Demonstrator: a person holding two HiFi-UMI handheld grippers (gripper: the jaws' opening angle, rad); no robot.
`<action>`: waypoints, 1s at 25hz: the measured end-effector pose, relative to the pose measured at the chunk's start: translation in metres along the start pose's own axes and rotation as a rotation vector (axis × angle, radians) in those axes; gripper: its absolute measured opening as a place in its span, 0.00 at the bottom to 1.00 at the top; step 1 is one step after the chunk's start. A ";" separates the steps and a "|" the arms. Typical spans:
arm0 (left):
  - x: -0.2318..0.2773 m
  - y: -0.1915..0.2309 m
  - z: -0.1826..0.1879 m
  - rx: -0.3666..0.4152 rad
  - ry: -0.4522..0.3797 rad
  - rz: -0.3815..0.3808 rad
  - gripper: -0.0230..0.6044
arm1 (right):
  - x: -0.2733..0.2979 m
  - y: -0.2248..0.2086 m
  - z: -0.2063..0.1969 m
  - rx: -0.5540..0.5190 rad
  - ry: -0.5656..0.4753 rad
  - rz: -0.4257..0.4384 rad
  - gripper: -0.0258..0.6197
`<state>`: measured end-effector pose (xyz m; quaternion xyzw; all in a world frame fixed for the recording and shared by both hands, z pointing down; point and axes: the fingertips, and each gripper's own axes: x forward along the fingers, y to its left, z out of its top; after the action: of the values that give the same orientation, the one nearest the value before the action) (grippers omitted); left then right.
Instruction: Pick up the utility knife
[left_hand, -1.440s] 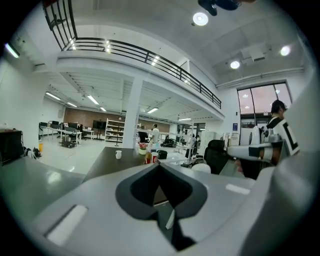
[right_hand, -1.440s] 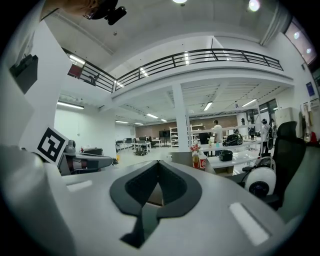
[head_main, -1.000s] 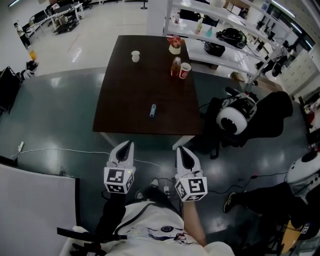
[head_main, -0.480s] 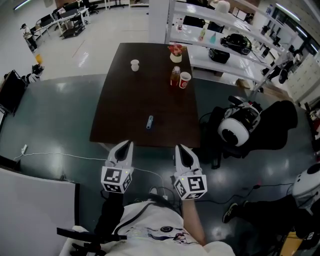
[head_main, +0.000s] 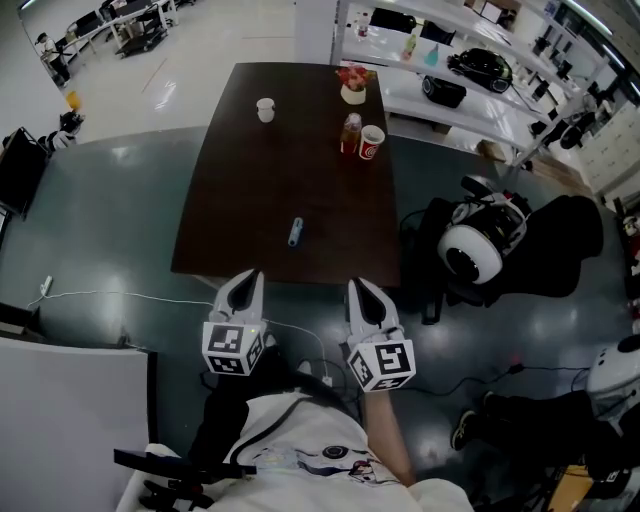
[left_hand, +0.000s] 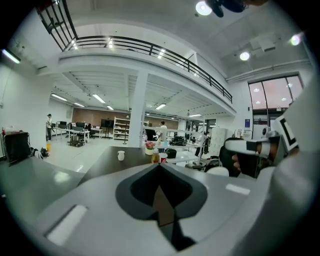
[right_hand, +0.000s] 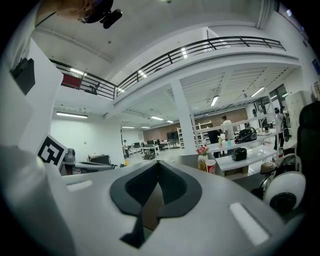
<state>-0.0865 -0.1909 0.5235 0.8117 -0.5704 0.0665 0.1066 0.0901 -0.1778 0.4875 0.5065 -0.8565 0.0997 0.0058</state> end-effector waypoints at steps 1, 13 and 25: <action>0.004 0.001 -0.002 -0.006 0.008 -0.004 0.04 | 0.003 -0.002 -0.001 -0.003 0.006 -0.003 0.04; 0.097 0.038 0.043 -0.004 -0.045 -0.091 0.04 | 0.085 -0.019 0.038 -0.119 -0.040 -0.059 0.04; 0.150 0.089 0.048 -0.019 0.004 -0.151 0.04 | 0.161 -0.029 0.041 -0.096 -0.005 -0.107 0.04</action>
<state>-0.1192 -0.3690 0.5198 0.8513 -0.5079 0.0542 0.1201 0.0408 -0.3380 0.4699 0.5509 -0.8320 0.0570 0.0334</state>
